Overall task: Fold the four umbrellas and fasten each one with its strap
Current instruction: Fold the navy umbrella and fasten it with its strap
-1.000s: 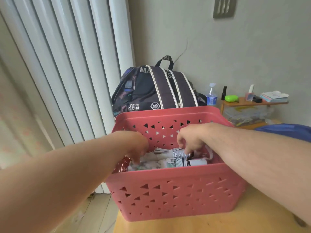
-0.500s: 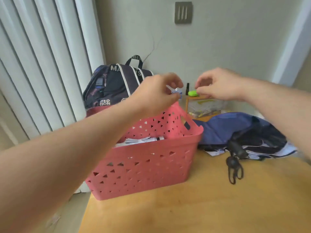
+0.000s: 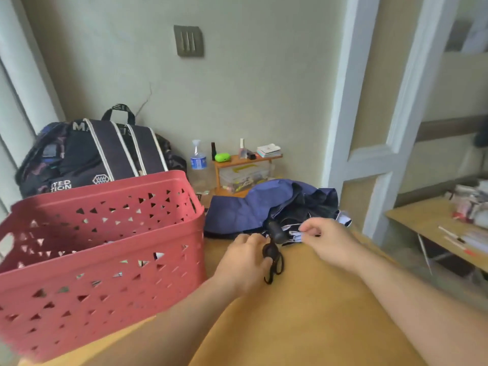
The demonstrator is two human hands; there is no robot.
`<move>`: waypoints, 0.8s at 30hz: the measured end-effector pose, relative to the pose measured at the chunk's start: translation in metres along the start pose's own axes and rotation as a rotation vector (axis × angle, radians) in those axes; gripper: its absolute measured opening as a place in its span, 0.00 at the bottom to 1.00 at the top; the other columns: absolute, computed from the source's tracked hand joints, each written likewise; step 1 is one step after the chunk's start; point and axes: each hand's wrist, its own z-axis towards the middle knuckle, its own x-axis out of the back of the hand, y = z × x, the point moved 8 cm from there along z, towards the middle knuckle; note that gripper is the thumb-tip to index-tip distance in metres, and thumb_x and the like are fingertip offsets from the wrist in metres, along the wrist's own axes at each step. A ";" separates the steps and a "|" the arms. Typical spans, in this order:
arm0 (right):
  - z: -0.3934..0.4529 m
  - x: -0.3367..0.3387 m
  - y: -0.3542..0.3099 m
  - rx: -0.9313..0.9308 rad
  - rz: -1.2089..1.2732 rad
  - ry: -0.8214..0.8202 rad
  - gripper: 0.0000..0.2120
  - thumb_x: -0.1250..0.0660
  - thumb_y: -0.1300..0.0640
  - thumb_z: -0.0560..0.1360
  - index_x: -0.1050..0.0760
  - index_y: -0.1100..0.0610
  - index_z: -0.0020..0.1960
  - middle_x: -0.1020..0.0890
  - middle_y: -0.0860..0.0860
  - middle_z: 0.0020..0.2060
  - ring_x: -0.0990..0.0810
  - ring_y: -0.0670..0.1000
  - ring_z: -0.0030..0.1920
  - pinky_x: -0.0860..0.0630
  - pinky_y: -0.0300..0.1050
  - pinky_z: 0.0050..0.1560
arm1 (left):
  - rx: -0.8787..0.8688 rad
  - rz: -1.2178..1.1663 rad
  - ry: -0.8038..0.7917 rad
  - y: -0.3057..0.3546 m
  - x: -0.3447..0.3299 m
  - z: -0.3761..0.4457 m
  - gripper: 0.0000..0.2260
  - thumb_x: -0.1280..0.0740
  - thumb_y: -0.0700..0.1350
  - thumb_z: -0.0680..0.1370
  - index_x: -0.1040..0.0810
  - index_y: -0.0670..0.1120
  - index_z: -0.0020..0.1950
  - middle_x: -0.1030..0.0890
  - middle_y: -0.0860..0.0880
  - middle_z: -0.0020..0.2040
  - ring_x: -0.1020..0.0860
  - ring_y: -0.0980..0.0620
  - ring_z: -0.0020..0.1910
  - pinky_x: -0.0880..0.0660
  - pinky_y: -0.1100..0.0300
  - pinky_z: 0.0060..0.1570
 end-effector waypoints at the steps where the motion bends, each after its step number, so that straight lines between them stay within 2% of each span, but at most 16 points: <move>1: 0.005 -0.013 0.001 -0.010 0.008 -0.003 0.08 0.30 0.50 0.79 0.20 0.45 0.58 0.17 0.44 0.50 0.19 0.47 0.45 0.24 0.43 0.46 | 0.019 -0.011 0.051 -0.009 -0.008 0.001 0.22 0.32 0.53 0.80 0.29 0.53 0.74 0.28 0.49 0.70 0.28 0.47 0.70 0.31 0.55 0.70; 3: 0.018 -0.035 0.000 -0.029 -0.007 0.021 0.19 0.32 0.43 0.78 0.24 0.46 0.67 0.18 0.45 0.53 0.19 0.50 0.52 0.24 0.46 0.54 | 0.016 -0.048 0.194 -0.023 -0.018 -0.001 0.18 0.32 0.50 0.80 0.26 0.50 0.70 0.26 0.50 0.65 0.26 0.48 0.66 0.30 0.56 0.67; 5: 0.029 -0.049 -0.005 -0.052 0.029 0.022 0.24 0.33 0.40 0.78 0.28 0.48 0.71 0.19 0.49 0.56 0.21 0.53 0.57 0.26 0.48 0.56 | 0.031 -0.100 0.325 -0.033 -0.020 -0.006 0.14 0.32 0.48 0.80 0.25 0.51 0.66 0.26 0.53 0.59 0.24 0.51 0.58 0.28 0.56 0.60; 7: 0.042 -0.061 -0.007 -0.092 0.036 -0.011 0.23 0.34 0.39 0.78 0.28 0.51 0.67 0.19 0.50 0.54 0.21 0.54 0.55 0.26 0.48 0.52 | 0.033 -0.147 0.396 -0.037 -0.018 -0.008 0.14 0.32 0.46 0.80 0.27 0.52 0.65 0.28 0.56 0.55 0.26 0.57 0.54 0.28 0.58 0.55; 9: 0.057 -0.069 -0.008 -0.126 -0.038 -0.040 0.20 0.32 0.39 0.76 0.26 0.55 0.57 0.18 0.51 0.50 0.20 0.55 0.51 0.23 0.49 0.49 | -0.003 -0.144 0.391 -0.036 -0.021 -0.005 0.15 0.32 0.45 0.80 0.28 0.53 0.66 0.29 0.58 0.55 0.28 0.60 0.52 0.30 0.62 0.53; 10: 0.064 -0.074 -0.009 -0.149 -0.066 -0.066 0.18 0.29 0.42 0.75 0.25 0.56 0.52 0.18 0.53 0.47 0.18 0.56 0.48 0.20 0.49 0.47 | -0.016 -0.140 0.377 -0.035 -0.023 -0.003 0.15 0.32 0.45 0.80 0.28 0.53 0.66 0.29 0.58 0.54 0.29 0.61 0.52 0.30 0.62 0.53; 12: 0.077 -0.087 -0.011 -0.246 -0.032 -0.164 0.10 0.27 0.52 0.74 0.23 0.58 0.47 0.16 0.57 0.45 0.16 0.57 0.41 0.14 0.53 0.42 | -0.002 -0.161 0.364 -0.039 -0.026 0.001 0.15 0.32 0.46 0.80 0.29 0.54 0.65 0.29 0.59 0.54 0.28 0.61 0.52 0.28 0.60 0.54; 14: 0.086 -0.097 -0.009 -0.385 0.084 -0.253 0.03 0.32 0.64 0.76 0.24 0.60 0.49 0.17 0.61 0.50 0.14 0.59 0.44 0.14 0.54 0.39 | 0.035 -0.198 0.378 -0.045 -0.025 0.002 0.13 0.32 0.45 0.80 0.29 0.54 0.63 0.28 0.58 0.53 0.27 0.62 0.53 0.26 0.57 0.54; 15: 0.090 -0.099 -0.006 -0.445 0.142 -0.264 0.05 0.35 0.67 0.77 0.24 0.60 0.50 0.19 0.60 0.51 0.15 0.59 0.45 0.15 0.51 0.36 | 0.050 -0.212 0.386 -0.047 -0.024 0.003 0.12 0.32 0.44 0.80 0.29 0.54 0.61 0.27 0.58 0.53 0.26 0.61 0.52 0.26 0.57 0.54; 17: 0.096 -0.091 -0.003 -0.486 0.224 -0.226 0.05 0.35 0.67 0.75 0.26 0.59 0.47 0.23 0.56 0.45 0.22 0.54 0.40 0.24 0.41 0.29 | 0.066 -0.227 0.397 -0.050 -0.022 0.003 0.11 0.32 0.43 0.80 0.29 0.54 0.59 0.26 0.56 0.52 0.26 0.60 0.52 0.26 0.56 0.53; 20: 0.100 -0.070 -0.001 -0.407 0.361 -0.134 0.12 0.28 0.65 0.74 0.30 0.56 0.41 0.33 0.54 0.36 0.38 0.50 0.30 0.39 0.38 0.26 | 0.063 -0.244 0.398 -0.051 -0.022 0.003 0.10 0.33 0.41 0.79 0.29 0.53 0.56 0.25 0.55 0.50 0.26 0.57 0.49 0.27 0.55 0.52; 22: 0.093 -0.054 -0.001 -0.418 0.532 -0.098 0.10 0.24 0.60 0.76 0.25 0.59 0.45 0.30 0.54 0.37 0.38 0.47 0.28 0.42 0.37 0.22 | 0.051 -0.254 0.402 -0.051 -0.020 0.003 0.09 0.33 0.40 0.78 0.29 0.52 0.53 0.25 0.54 0.47 0.26 0.55 0.46 0.27 0.54 0.49; 24: 0.082 -0.038 -0.006 -0.450 0.710 -0.097 0.08 0.24 0.59 0.77 0.23 0.58 0.47 0.26 0.52 0.38 0.33 0.45 0.30 0.40 0.34 0.20 | 0.033 -0.248 0.406 -0.049 -0.019 0.002 0.09 0.32 0.40 0.77 0.29 0.52 0.51 0.25 0.55 0.46 0.27 0.55 0.45 0.27 0.54 0.48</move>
